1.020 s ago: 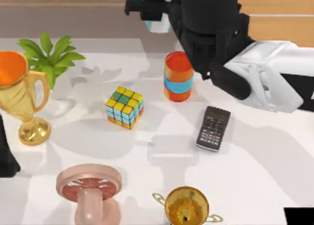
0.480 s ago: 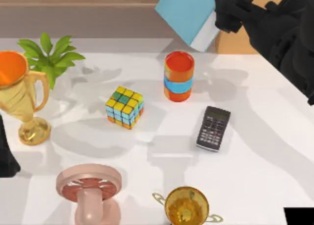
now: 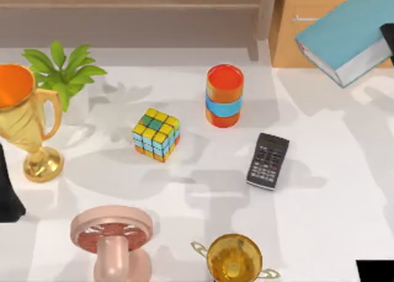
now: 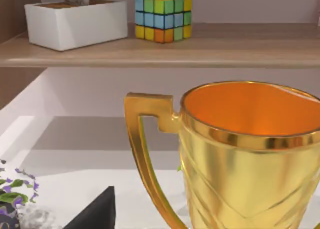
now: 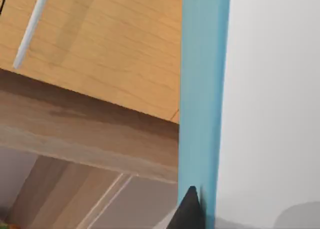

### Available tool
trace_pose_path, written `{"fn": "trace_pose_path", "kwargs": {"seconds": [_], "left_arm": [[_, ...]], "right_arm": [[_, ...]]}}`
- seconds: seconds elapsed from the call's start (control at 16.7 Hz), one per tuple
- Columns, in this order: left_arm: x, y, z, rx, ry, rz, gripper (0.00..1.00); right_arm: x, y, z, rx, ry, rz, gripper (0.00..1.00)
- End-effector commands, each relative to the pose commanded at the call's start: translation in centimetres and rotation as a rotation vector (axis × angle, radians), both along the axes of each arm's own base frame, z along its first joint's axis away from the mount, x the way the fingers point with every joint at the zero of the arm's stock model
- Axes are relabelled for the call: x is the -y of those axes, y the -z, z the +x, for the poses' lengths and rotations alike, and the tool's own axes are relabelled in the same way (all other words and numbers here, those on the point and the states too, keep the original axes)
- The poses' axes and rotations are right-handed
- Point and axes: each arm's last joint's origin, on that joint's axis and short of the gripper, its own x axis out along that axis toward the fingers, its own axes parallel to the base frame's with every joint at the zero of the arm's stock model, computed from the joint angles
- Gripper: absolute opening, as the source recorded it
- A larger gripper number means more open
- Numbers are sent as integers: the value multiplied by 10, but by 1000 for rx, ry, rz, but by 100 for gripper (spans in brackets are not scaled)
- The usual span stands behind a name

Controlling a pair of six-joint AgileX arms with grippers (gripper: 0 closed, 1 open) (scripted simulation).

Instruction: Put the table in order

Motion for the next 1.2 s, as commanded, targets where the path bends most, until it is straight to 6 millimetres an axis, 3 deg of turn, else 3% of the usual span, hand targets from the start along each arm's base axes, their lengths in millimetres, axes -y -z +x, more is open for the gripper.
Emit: {"fn": "trace_pose_path", "kwargs": {"seconds": [0.18,0.42,0.66,0.84,1.2], "left_arm": [[0,0,0,0,0,0,100],[0,0,0,0,0,0,100],[0,0,0,0,0,0,100],[0,0,0,0,0,0,100],[0,0,0,0,0,0,100]], "right_arm": [[60,22,9,-85,154,153,0],[136,33,18,-74,331,320,0],[191,41,30,-21,418,412,0],[207,52,43,-10,422,442,0],[210,57,48,-11,419,450,0]]}}
